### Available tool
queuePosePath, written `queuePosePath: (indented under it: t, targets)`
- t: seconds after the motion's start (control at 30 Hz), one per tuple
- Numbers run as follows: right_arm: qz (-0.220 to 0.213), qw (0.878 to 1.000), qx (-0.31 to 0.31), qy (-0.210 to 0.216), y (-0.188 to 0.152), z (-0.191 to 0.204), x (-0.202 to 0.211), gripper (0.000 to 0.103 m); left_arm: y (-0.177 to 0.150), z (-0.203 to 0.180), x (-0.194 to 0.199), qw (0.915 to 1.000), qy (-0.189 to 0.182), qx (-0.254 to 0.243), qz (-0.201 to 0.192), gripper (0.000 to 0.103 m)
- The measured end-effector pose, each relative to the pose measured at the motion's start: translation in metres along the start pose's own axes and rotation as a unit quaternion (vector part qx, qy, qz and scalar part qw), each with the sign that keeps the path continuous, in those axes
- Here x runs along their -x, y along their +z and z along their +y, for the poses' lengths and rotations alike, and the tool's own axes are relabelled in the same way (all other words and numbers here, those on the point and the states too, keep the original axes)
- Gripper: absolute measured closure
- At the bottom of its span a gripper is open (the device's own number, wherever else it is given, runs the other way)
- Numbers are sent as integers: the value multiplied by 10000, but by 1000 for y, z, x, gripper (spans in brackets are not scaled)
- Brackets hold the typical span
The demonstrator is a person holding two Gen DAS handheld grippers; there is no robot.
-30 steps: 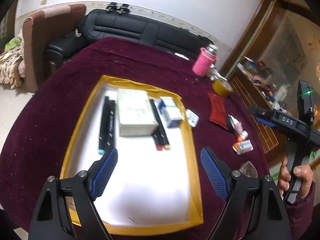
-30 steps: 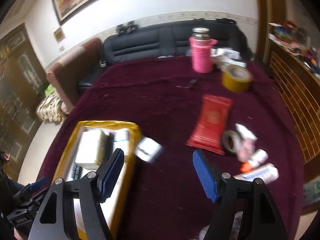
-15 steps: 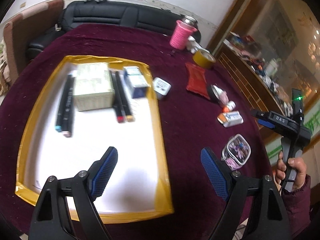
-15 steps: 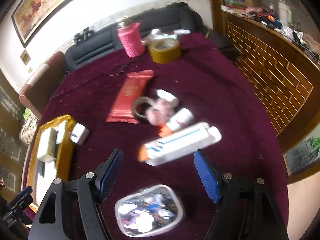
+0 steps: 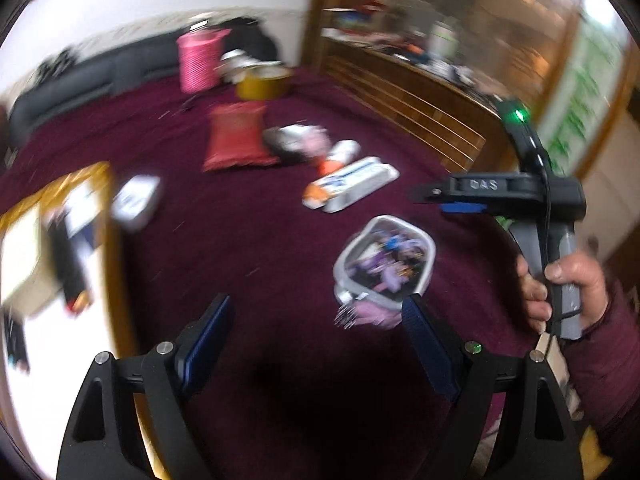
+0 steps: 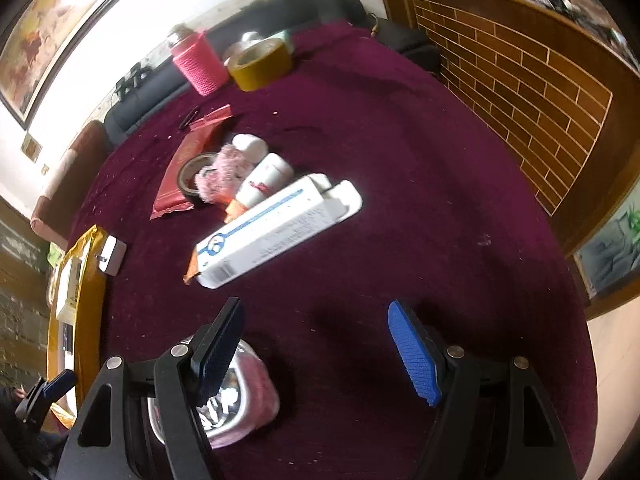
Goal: Organize objects
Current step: 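Grasp the clear cartoon pouch with the left tool while the right tool reaches toward the tape roll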
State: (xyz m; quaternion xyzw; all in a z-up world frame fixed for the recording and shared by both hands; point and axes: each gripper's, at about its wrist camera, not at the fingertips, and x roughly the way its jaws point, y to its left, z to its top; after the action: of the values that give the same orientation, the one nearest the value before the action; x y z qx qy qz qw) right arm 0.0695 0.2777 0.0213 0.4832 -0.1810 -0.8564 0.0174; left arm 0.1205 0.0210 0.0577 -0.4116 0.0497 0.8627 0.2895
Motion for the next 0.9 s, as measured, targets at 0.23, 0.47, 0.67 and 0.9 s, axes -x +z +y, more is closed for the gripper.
queuePosePath:
  t: [0.23, 0.47, 0.67, 0.9]
  targets:
    - [-73, 9998, -180, 94, -3, -23, 11, 25, 19, -42, -51, 9925, 9, -1214, 133, 19]
    - [-68, 9995, -257, 163, -3, -34, 12, 24, 22, -64, -89, 9855, 12, -1623, 495, 13]
    - [-1, 9993, -252, 279, -1, -26, 5, 24, 10, -86, -99, 9753, 502, -2080, 548, 18]
    - [34, 9995, -101, 287, 6, -4, -6, 24, 18, -51, -64, 9938, 163, -1072, 227, 19]
